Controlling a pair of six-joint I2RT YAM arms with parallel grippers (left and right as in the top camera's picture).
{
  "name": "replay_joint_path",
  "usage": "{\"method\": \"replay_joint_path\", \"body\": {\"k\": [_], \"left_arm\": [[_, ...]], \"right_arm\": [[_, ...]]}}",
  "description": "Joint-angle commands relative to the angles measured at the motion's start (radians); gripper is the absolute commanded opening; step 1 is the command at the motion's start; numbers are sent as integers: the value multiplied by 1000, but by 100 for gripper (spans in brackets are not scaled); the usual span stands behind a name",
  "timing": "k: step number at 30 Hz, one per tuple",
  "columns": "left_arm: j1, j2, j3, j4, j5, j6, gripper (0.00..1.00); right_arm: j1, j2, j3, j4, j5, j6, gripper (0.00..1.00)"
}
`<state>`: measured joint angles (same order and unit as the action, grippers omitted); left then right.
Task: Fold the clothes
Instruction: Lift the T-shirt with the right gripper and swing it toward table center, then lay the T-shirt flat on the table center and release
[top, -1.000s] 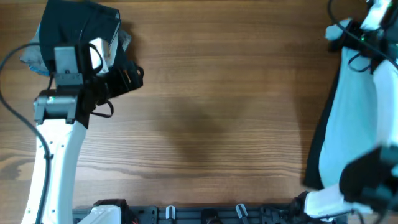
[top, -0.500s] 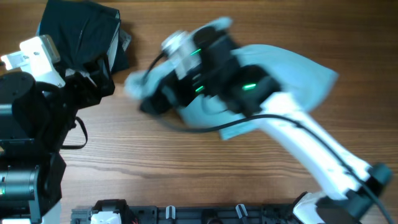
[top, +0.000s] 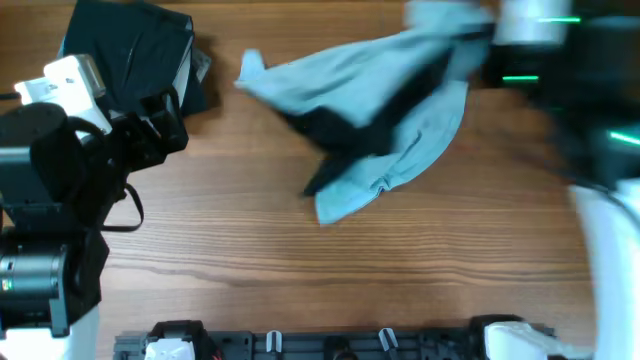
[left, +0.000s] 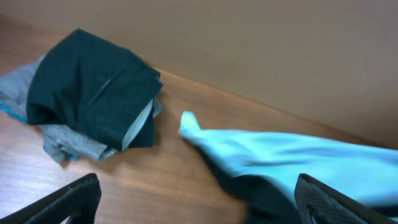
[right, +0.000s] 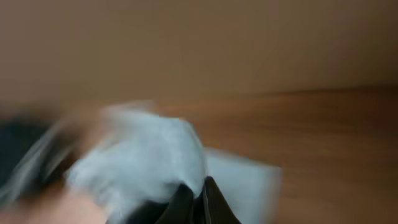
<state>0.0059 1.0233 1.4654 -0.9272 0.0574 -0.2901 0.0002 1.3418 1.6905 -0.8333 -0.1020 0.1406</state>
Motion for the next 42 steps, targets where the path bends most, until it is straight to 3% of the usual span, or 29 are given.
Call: {"method": "replay_joint_path", "body": {"k": [1, 3, 6, 13, 25, 33, 37, 40, 42], "left_arm": [[-3, 48, 8, 7, 53, 24, 100], [-3, 65, 8, 10, 70, 24, 100], [-3, 86, 8, 13, 77, 24, 100], [-3, 103, 8, 14, 80, 24, 100], [-4, 103, 8, 13, 111, 24, 100], [-4, 103, 8, 2, 110, 24, 100], [-4, 103, 8, 2, 109, 24, 100], [-4, 103, 8, 2, 110, 24, 100], [-4, 103, 8, 2, 110, 24, 100]], "right_arm": [[-442, -162, 145, 0, -51, -18, 4], [-549, -182, 179, 13, -169, -18, 4], [-573, -187, 199, 15, -215, -2, 4], [-506, -62, 198, -13, -412, -4, 4], [-344, 317, 198, -211, -413, -67, 4], [-341, 331, 198, -163, -412, -60, 4], [-326, 297, 198, -14, -684, -1, 4], [-223, 254, 198, 111, -878, 95, 4], [-82, 228, 198, 106, -861, 63, 4]]}}
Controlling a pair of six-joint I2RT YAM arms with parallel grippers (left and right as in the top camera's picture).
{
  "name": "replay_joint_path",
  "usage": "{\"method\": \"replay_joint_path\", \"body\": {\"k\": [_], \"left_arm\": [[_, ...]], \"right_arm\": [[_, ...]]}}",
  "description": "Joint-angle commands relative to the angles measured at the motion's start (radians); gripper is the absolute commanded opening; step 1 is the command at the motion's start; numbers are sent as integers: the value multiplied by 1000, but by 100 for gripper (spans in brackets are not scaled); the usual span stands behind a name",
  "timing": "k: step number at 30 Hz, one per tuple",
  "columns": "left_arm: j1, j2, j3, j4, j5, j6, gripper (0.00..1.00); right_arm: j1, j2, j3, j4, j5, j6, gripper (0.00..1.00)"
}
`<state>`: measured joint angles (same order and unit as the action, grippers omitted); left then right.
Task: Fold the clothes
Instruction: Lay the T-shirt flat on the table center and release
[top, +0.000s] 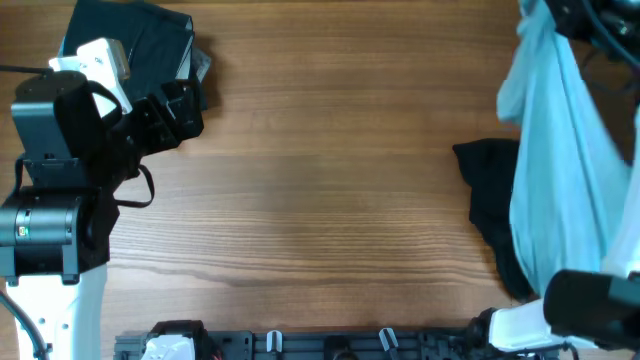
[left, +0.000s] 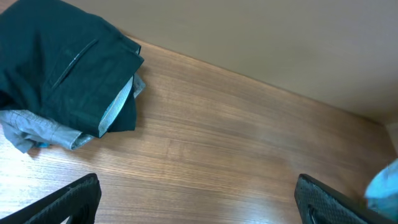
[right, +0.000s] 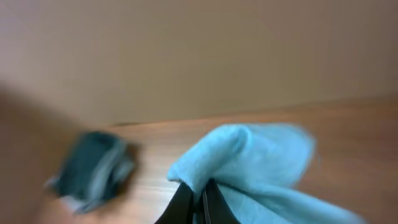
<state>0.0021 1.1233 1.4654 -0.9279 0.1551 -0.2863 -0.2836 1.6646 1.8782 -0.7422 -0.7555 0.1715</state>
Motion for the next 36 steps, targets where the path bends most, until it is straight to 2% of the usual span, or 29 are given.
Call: {"method": "replay_joint_path", "body": {"k": [1, 3, 6, 7, 8, 9, 11, 13, 16, 20, 23, 27, 29, 31, 34, 36], "left_arm": [[0, 3, 8, 3, 12, 20, 100], [0, 3, 8, 3, 12, 21, 100], [0, 3, 8, 3, -4, 21, 100], [0, 3, 8, 3, -18, 21, 100], [0, 3, 8, 3, -28, 21, 100], [0, 3, 8, 3, -34, 21, 100], [0, 3, 8, 6, -37, 21, 100], [0, 3, 8, 15, -37, 22, 100], [0, 3, 8, 40, -31, 26, 100], [0, 39, 8, 48, 80, 78, 100], [-35, 106, 8, 44, 206, 168, 100], [-144, 243, 8, 48, 222, 285, 98], [-198, 330, 8, 59, 222, 341, 91], [-245, 429, 8, 86, 221, 381, 79], [-301, 604, 8, 171, 220, 388, 48], [-323, 689, 8, 235, 219, 388, 38]], "right_arm": [[270, -99, 11, -3, -175, 5, 4], [459, -97, 10, -71, -22, -38, 6], [722, -52, -2, -159, 197, -45, 20], [794, -32, -9, -174, 215, -76, 24], [858, -8, -14, -190, 219, -125, 33], [899, 10, -15, -205, 235, -145, 43], [975, 50, -15, -236, 323, -140, 46], [987, 60, -15, -247, 410, -108, 51], [931, 42, -11, -248, 497, -54, 57], [783, -10, -11, -270, 547, 39, 61], [616, -43, -11, -315, 546, 125, 60], [422, -53, -12, -383, 465, 146, 59], [349, -53, -12, -425, 455, 146, 59], [296, -53, -12, -459, 456, 146, 59], [240, -53, -12, -501, 456, 145, 59], [224, -53, -12, -513, 456, 145, 60]]}}
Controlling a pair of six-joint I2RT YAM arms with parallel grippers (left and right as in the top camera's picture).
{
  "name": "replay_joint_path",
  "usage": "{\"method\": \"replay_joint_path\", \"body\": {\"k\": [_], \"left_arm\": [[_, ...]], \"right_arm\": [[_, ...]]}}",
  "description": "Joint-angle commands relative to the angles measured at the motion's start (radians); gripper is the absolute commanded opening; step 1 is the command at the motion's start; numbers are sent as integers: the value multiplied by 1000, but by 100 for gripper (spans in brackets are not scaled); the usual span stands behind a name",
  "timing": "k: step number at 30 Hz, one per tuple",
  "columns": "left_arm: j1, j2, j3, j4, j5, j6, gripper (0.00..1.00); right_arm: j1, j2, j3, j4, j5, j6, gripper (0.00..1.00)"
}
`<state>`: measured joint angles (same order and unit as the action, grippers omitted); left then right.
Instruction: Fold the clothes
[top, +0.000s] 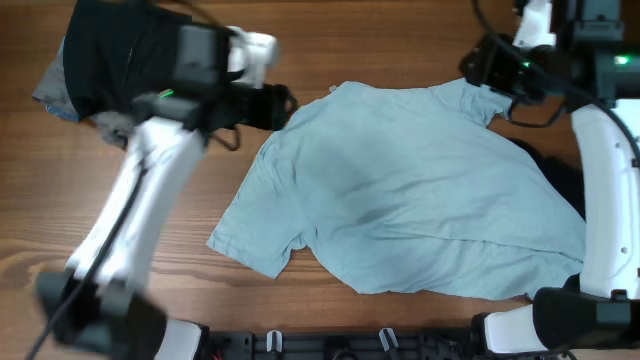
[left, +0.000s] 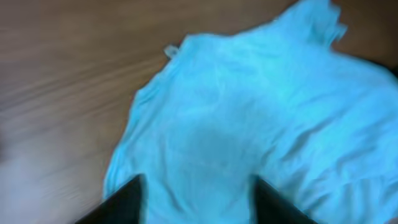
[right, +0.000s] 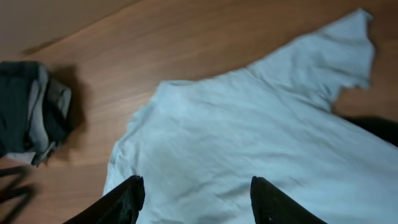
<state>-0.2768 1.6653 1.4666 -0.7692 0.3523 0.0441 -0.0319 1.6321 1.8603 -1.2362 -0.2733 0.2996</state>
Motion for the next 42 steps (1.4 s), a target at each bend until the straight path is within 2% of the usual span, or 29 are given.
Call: {"method": "replay_joint_path", "body": {"k": [1, 2, 3, 5, 6, 8, 11, 14, 21, 25, 28, 30, 34, 37, 38, 39, 40, 42], "left_arm": [[-57, 193, 7, 116, 23, 57, 35], [-72, 247, 7, 165, 26, 57, 28], [-85, 296, 7, 208, 25, 57, 27], [-103, 362, 7, 253, 25, 56, 33], [-110, 387, 7, 264, 25, 56, 39], [-118, 437, 7, 282, 17, 57, 41], [-115, 496, 7, 292, -64, 50, 28], [-95, 539, 7, 286, -217, -28, 14], [63, 579, 7, 175, -457, -243, 9], [216, 576, 7, 104, -468, -262, 5], [288, 559, 7, 84, -416, -254, 5], [314, 539, 7, 76, -379, -218, 5], [320, 486, 7, 68, -379, -218, 6], [318, 434, 7, 68, -366, -232, 9], [318, 410, 7, 66, -361, -232, 10], [318, 388, 7, 64, -358, -232, 11], [318, 366, 7, 61, -348, -232, 14], [318, 303, 7, 50, -295, -231, 22]], "right_arm": [[-32, -20, 5, -24, -26, 17, 60], [-34, -19, 5, -30, -25, 17, 60], [-34, -19, 3, -34, -23, 17, 61], [-33, -19, -4, -41, -17, 18, 62], [-33, -19, -6, -46, -12, 18, 62], [-33, -18, -10, -56, -5, 18, 63], [-33, -14, -10, -77, 32, 18, 66], [-33, -2, -10, -101, 71, 18, 67], [-34, 47, -10, -116, 95, 24, 67], [-34, 80, -10, -119, 129, 51, 68], [-40, 106, -11, -119, 178, 70, 70], [-53, 132, -11, -120, 221, 91, 71], [-113, 203, -14, -148, 233, 122, 71], [-190, 285, -40, -188, 231, 122, 58], [-214, 311, -53, -201, 222, 121, 41], [-235, 333, -71, -213, 205, 116, 33], [-254, 353, -93, -217, 171, 92, 28], [-282, 392, -172, -199, -3, -76, 24]]}}
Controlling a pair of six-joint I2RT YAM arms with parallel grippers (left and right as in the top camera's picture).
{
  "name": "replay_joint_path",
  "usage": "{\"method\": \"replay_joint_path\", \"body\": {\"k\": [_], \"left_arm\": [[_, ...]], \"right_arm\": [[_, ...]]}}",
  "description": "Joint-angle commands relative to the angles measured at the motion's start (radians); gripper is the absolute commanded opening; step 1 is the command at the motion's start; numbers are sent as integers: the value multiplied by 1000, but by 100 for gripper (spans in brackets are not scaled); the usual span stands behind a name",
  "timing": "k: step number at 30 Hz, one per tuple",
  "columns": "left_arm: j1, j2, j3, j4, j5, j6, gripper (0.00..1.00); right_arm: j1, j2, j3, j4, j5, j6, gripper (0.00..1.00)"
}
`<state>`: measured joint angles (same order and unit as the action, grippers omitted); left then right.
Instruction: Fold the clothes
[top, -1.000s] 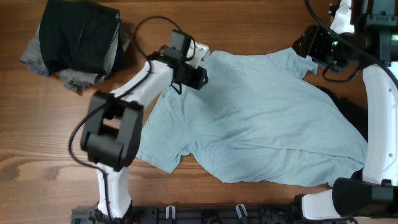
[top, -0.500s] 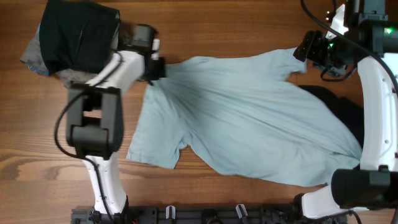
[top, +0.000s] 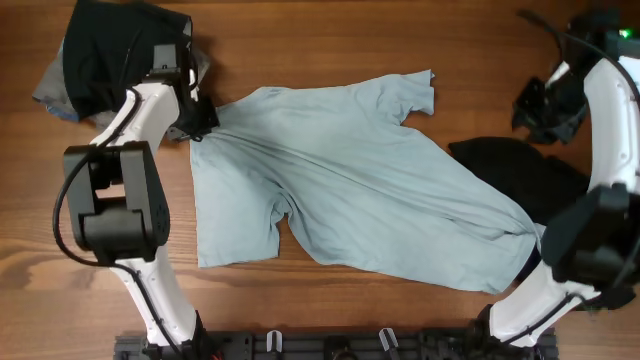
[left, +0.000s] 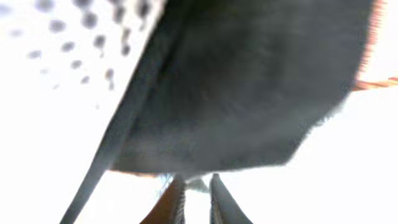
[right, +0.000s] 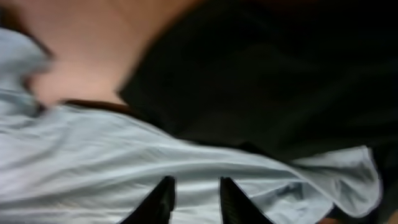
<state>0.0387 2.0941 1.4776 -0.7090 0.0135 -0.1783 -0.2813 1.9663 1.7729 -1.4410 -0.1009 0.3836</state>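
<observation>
A light blue T-shirt (top: 370, 190) lies spread across the middle of the wooden table, wrinkled, with one sleeve (top: 415, 95) pointing to the back. My left gripper (top: 203, 128) sits at the shirt's back left corner. In the washed-out left wrist view its fingers (left: 177, 200) stand almost together, and the gripper (left: 197, 200) is shut on a bit of pale cloth. My right gripper (top: 532, 105) hangs at the far right, off the shirt. It is open (right: 196, 199) with nothing between its fingers, looking down on the shirt (right: 124, 155).
A black garment (top: 525, 175) lies crumpled at the right, partly under the shirt's hem; it also fills the upper right wrist view (right: 280, 81). A pile of dark and grey clothes (top: 115, 45) sits at the back left corner, just behind the left arm.
The left gripper was open over the shirt's back edge; now it is further left and shut on the shirt's corner. The shirt lies shifted left. The right gripper has moved right, off the shirt.
The right gripper first held the bunched shirt and black garment at the back. Then it held the shirt hanging at the far right, the black garment on the table. Then the shirt lay spread, both grippers open. Now the left holds its corner.
</observation>
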Motion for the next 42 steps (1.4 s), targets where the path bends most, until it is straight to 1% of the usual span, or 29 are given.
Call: {"method": "replay_joint_path", "body": {"k": [1, 4, 5, 7, 9, 11, 13, 14, 16, 19, 22, 24, 25, 28, 29, 30, 32, 33, 35, 37, 39, 40, 42], "left_arm": [[2, -148, -4, -14, 65, -9, 25], [2, -206, -4, -17, 137, -9, 34], [2, -222, -4, -18, 162, -9, 37], [2, -252, -4, -26, 209, -9, 42], [2, -270, -4, -42, 230, -9, 45], [2, -281, -4, -70, 229, -9, 46], [2, -283, -4, -103, 229, -9, 47], [2, -283, -4, -114, 229, -8, 48], [2, -283, -4, -141, 230, 1, 48], [-4, -283, -4, -158, 230, 17, 49], [-9, -283, -4, -171, 230, 17, 49], [-11, -284, -4, -173, 230, 17, 49], [-13, -284, -4, -173, 230, 17, 50], [-21, -284, -4, -172, 230, 17, 50], [-26, -284, -4, -172, 230, 17, 51], [-30, -284, -4, -172, 230, 17, 51], [-42, -284, -4, -174, 231, 17, 52], [-49, -284, -4, -174, 237, 17, 53], [-61, -284, -4, -173, 241, 17, 54], [-72, -284, -4, -169, 240, 18, 56], [-81, -284, -4, -163, 240, 18, 57], [-83, -284, -4, -159, 240, 18, 58], [-83, -284, -4, -156, 240, 17, 58]], "right_arm": [[-34, 65, -116, 13, -212, -199, 24], [-31, 69, -216, 84, -207, -195, 23], [-33, 69, -259, 135, -191, -161, 23], [-43, 70, -330, 233, -96, -48, 23], [-73, 72, -400, 339, 27, 53, 26], [-113, 72, -436, 418, 93, 81, 27], [-195, 72, -446, 493, 164, 134, 26], [-239, 72, -444, 526, 183, 143, 26], [-341, 72, -423, 608, 182, 138, 21], [-453, 68, -359, 661, 143, 66, 20], [-531, 62, -229, 654, 50, -34, 21], [-558, 54, -138, 650, -35, -105, 24], [-565, 46, -79, 643, -77, -122, 25], [-565, 20, 37, 594, -190, -133, 36], [-559, 7, 67, 546, -241, -132, 39], [-551, -6, 74, 497, -267, -127, 39], [-527, -20, 74, 336, -245, -119, 39], [-509, -19, 66, 233, -201, -119, 38], [-472, -18, 19, 138, -140, -113, 36], [-425, -18, -77, 119, -142, -104, 37], [-389, -18, -172, 142, -116, -103, 36], [-376, -18, -220, 168, -90, -90, 34], [-366, -18, -337, 252, -1, -17, 27]]}}
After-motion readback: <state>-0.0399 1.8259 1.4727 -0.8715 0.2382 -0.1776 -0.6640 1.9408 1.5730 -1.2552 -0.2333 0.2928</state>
